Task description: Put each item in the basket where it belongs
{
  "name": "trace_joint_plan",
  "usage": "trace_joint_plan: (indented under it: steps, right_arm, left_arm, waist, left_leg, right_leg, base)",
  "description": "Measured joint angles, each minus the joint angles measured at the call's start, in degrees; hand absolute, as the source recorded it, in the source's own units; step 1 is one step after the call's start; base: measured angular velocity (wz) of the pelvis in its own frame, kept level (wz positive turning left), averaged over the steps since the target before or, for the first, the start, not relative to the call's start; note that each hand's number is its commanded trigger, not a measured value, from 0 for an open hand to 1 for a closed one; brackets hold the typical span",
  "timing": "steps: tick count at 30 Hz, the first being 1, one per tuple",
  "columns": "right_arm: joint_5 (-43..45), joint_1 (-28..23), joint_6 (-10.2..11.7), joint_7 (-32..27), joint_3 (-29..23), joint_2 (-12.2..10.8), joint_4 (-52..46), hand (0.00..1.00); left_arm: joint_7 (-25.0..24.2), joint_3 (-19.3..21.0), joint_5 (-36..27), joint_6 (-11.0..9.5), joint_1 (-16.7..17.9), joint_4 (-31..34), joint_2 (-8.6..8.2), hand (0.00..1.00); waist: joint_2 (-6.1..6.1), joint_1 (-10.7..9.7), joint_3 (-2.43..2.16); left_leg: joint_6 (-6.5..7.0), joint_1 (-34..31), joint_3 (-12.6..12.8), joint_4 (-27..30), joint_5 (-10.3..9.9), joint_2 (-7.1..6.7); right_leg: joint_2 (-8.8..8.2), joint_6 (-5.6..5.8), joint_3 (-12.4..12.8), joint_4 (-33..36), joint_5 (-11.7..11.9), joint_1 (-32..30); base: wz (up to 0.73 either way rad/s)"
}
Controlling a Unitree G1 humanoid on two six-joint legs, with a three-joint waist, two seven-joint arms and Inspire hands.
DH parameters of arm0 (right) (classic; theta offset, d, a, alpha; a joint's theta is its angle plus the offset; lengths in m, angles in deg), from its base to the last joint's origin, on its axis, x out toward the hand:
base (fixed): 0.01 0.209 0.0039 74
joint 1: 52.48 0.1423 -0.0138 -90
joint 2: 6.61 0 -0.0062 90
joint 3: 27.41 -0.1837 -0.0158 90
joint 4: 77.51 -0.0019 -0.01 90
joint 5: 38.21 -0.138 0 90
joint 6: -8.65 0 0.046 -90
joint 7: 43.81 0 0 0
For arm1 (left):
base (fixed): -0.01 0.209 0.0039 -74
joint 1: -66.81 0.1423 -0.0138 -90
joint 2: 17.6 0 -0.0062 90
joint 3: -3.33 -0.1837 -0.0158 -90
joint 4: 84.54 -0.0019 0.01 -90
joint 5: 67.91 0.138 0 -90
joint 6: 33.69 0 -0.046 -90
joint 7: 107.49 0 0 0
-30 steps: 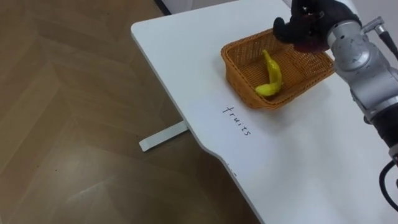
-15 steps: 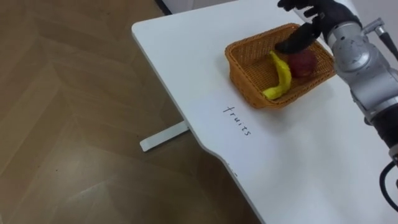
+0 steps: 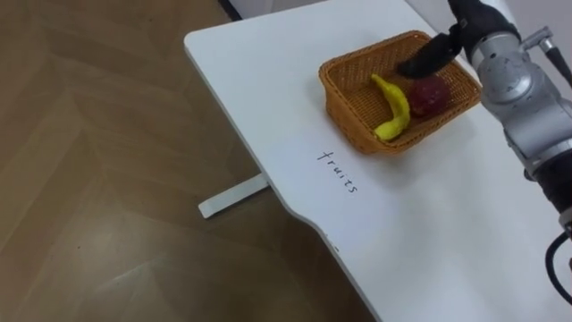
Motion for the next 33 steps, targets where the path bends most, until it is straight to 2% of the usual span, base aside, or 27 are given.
trace_joint_plan:
  steps: [2,6,8,10,11,13,14,15,16,17,19,20,22,23,24,27,29,31,33]
  right_arm:
    - [0.0,0.0,0.0,-0.5,0.0,0.0,-0.5,0.00]
    - [-1.1,-0.2,0.0,-0.5,-0.4,0.5,-5.2,0.00]
    - [-0.4,-1.5,0.1,-0.5,-2.8,0.8,-10.0,0.00]
    - [2.1,-4.8,1.8,-0.6,-6.0,3.3,-16.2,0.00]
    - [2.2,-5.8,2.3,-0.6,-7.0,4.0,-17.7,0.00]
    - [3.4,-9.7,2.5,-0.7,-10.5,6.2,-24.1,0.00]
    - [3.5,-10.4,2.8,-0.7,-11.5,6.5,-25.4,0.00]
    - [4.1,-11.5,3.3,-0.8,-13.0,7.0,-27.1,0.00]
    - [4.4,-12.0,3.6,-0.8,-14.2,7.0,-27.9,0.00]
    - [4.4,-12.0,3.6,-0.8,-14.6,7.0,-28.1,0.00]
    - [4.5,-12.7,3.6,-1.1,-16.8,7.2,-28.8,0.00]
    - [4.5,-12.9,3.6,-1.2,-17.1,7.2,-28.9,0.00]
    - [5.5,-14.2,3.8,-1.1,-19.6,7.9,-29.7,0.00]
    - [5.5,-14.2,3.7,-1.1,-20.3,8.2,-29.7,0.00]
    - [5.6,-14.2,3.7,-1.3,-21.5,9.0,-29.7,0.00]
    - [5.7,-14.2,3.7,-2.1,-26.0,9.5,-29.7,0.00]
    - [5.9,-14.2,3.7,-2.9,-28.2,9.7,-29.7,0.00]
    - [6.8,-14.8,3.6,-3.5,-30.4,10.0,-31.1,0.00]
    - [6.9,-16.4,3.6,-3.6,-31.6,10.9,-33.1,0.00]
  left_arm:
    - [0.0,0.0,0.0,-0.1,0.0,1.1,0.03,0.00]
    - [0.1,0.1,-1.0,0.0,1.2,3.0,-0.22,0.00]
    - [0.1,0.7,-1.0,0.0,2.0,4.3,-0.92,0.00]
    - [0.1,1.7,-1.2,-0.5,2.0,5.0,-2.12,0.00]
    - [0.2,1.7,-1.4,-0.5,2.0,4.9,-2.30,0.00]
    - [0.3,1.7,-2.6,-0.7,2.1,5.0,-2.65,0.00]
    - [0.3,1.7,-3.0,-0.7,2.0,5.0,-2.71,0.00]
    - [0.3,1.7,-3.4,-0.7,1.9,5.3,-2.80,0.00]
    - [0.3,1.7,-4.1,-0.9,1.9,5.9,-2.91,0.00]
    - [0.3,1.7,-4.5,-1.1,1.9,6.0,-2.94,0.00]
    - [0.3,1.9,-4.5,-1.4,1.5,6.7,-2.93,0.00]
    - [0.3,2.0,-4.5,-1.4,1.2,6.7,-2.91,0.00]
    - [0.8,2.9,-4.4,-1.8,0.2,7.0,-3.04,0.00]
    - [1.1,3.0,-4.4,-1.9,0.0,7.0,-3.07,0.00]
    - [1.6,3.1,-4.4,-1.9,-0.9,7.4,-3.27,0.00]
    - [1.6,3.2,-4.4,-2.2,-1.6,7.3,-3.45,0.00]
    - [1.6,3.2,-4.3,-2.4,-2.4,7.0,-3.59,0.00]
    - [1.5,3.2,-4.3,-2.4,-3.2,6.5,-3.61,0.00]
    - [1.5,3.2,-4.3,-2.4,-3.8,6.5,-3.60,0.00]
  waist:
    - [-0.04,-0.1,-0.03]
    - [-0.54,-3.1,-0.41]
    - [-0.31,-4.5,-0.47]
    - [0.39,-6.5,-0.58]
    - [0.56,-6.7,-0.66]
    - [1.33,-8.5,-0.85]
    - [1.62,-9.3,-0.86]
    - [2.04,-10.8,-1.05]
    - [2.51,-12.5,-1.18]
    - [2.82,-13.1,-1.25]
    - [3.98,-15.8,-1.52]
    - [4.22,-16.5,-1.64]
    - [4.91,-19.3,-2.08]
    - [4.98,-19.8,-2.15]
    - [5.13,-20.7,-2.18]
    - [5.65,-23.5,-2.38]
    - [6.02,-24.0,-2.20]
    - [6.04,-26.0,-2.25]
    - [6.20,-26.9,-2.23]
  left_leg:
    - [0.00,0.2,0.2,0.0,0.0,0.13]
    - [0.16,2.1,1.6,-0.7,0.0,0.56]
    - [0.41,3.2,2.5,-0.7,-0.4,0.78]
    - [0.74,4.4,3.4,-0.8,-0.6,0.89]
    - [0.87,4.8,4.0,-0.9,-0.7,1.03]
    - [1.16,6.7,6.2,-1.1,-1.3,1.64]
    - [1.17,7.1,6.5,-1.1,-1.4,1.76]
    - [1.19,7.5,7.5,-1.4,-1.4,1.94]
    - [1.20,8.2,8.1,-1.9,-1.4,2.17]
    - [1.21,8.5,8.8,-2.1,-1.4,2.37]
    - [1.22,9.9,10.8,-3.0,-1.4,2.71]
    - [1.20,10.2,11.2,-3.3,-1.3,2.79]
    - [1.17,11.1,12.3,-4.1,-1.2,3.53]
    - [1.16,11.3,12.7,-4.2,-1.2,3.63]
    - [1.14,11.9,14.1,-4.8,-1.2,3.70]
    - [1.18,13.1,15.5,-5.9,-1.1,4.06]
    - [1.23,14.0,16.9,-6.2,-1.2,4.58]
    - [1.24,14.5,17.8,-6.9,-1.2,4.59]
    - [1.25,15.5,18.9,-7.9,-1.2,4.98]
  right_leg:
    - [0.05,-0.01,0.1,0.0,0.0,0.2]
    - [0.05,-0.04,1.5,-0.1,0.0,1.3]
    - [0.03,-0.04,1.5,-0.3,0.0,1.9]
    - [-0.11,-0.13,2.6,-0.2,0.1,2.7]
    - [-0.15,-0.13,3.2,-0.2,0.1,3.0]
    - [-0.22,-0.19,4.4,-0.1,0.2,3.8]
    - [-0.22,-0.22,4.6,-0.1,0.2,4.0]
    - [-0.27,-0.30,4.7,-0.1,0.2,4.4]
    - [-0.29,-0.43,5.9,-0.2,0.3,4.5]
    - [-0.26,-0.50,6.5,-0.1,0.4,4.5]
    - [-0.17,-0.78,8.0,-0.1,0.6,4.6]
    - [-0.17,-0.86,8.5,-0.1,0.6,4.6]
    - [-0.11,-1.04,9.4,-0.1,0.7,4.6]
    - [-0.11,-1.06,9.6,0.0,0.8,4.6]
    - [-0.07,-1.11,10.5,0.0,0.8,4.5]
    - [-0.03,-1.20,11.7,0.0,0.8,4.6]
    - [0.11,-1.22,12.6,0.0,0.9,4.7]
    - [0.12,-1.25,12.8,-0.1,0.9,4.5]
    - [0.23,-1.24,14.1,-0.1,0.9,4.5]
  base:
    - [-0.07]
    - [-0.08]
    - [-0.22]
    - [-0.21]
    - [-0.35]
    - [-0.50]
    - [-0.48]
    - [-0.44]
    - [-0.44]
    - [-0.50]
    - [-0.49]
    - [-0.41]
    - [-0.30]
    - [-0.31]
    - [-0.38]
    - [-0.29]
    - [-0.32]
    - [-0.24]
    - [-0.30]
